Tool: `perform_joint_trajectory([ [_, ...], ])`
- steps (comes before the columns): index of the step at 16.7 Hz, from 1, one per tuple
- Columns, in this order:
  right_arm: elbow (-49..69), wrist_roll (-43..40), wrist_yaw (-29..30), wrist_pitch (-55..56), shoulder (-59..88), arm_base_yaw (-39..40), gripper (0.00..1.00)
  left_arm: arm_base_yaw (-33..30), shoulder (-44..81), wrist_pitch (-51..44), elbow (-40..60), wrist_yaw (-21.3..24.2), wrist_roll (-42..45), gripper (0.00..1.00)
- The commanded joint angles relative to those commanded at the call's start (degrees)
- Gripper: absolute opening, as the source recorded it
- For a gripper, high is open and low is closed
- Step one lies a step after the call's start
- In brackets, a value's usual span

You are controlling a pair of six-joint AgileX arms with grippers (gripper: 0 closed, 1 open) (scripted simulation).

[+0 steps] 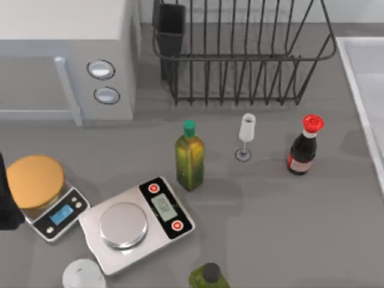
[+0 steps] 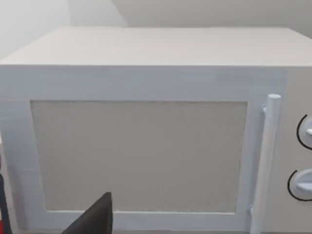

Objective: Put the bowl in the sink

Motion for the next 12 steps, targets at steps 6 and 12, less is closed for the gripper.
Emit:
perform_joint_trajectory([
  [6,0.0,0.0,0.0,0.0,0.0,0.0,0.45,0.0,0.0,0.0,0.0,0.0,0.0,1.0],
  [12,0.0,0.0,0.0,0.0,0.0,0.0,0.9,0.0,0.0,0.0,0.0,0.0,0.0,1.0],
])
